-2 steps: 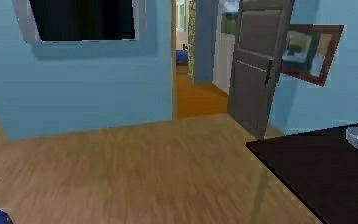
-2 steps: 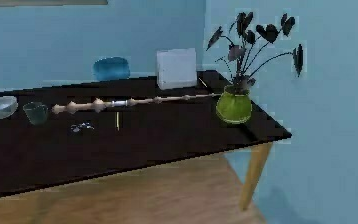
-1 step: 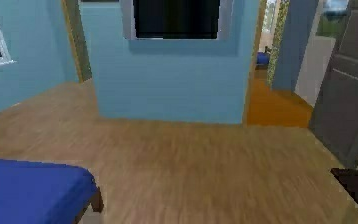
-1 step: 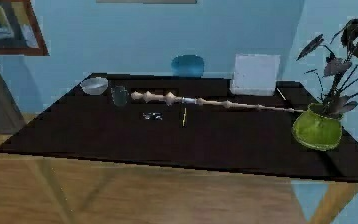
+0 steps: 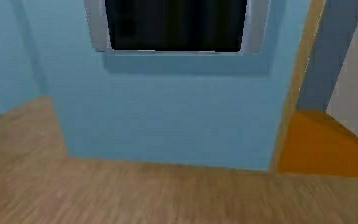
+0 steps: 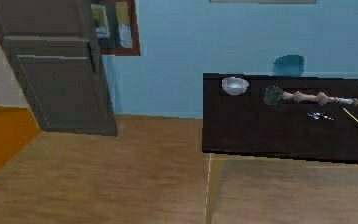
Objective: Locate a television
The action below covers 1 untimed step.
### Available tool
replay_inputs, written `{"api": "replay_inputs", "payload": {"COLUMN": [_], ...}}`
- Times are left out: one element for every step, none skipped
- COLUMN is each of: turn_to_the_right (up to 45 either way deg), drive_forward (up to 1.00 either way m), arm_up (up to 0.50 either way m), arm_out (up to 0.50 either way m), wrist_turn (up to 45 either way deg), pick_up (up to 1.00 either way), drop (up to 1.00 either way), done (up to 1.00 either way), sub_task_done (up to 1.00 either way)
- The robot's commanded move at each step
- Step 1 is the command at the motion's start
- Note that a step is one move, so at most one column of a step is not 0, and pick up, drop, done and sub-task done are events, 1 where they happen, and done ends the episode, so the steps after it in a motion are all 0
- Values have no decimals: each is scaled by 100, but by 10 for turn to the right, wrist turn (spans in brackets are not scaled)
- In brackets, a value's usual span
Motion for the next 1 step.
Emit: {"api": "replay_inputs", "payload": {"turn_to_the_right": [0], "drive_forward": [35], "arm_up": [0], "arm_out": [0], "wrist_turn": [0], "pick_up": [0], "drop": [0], "done": [0], "sub_task_done": [0]}}
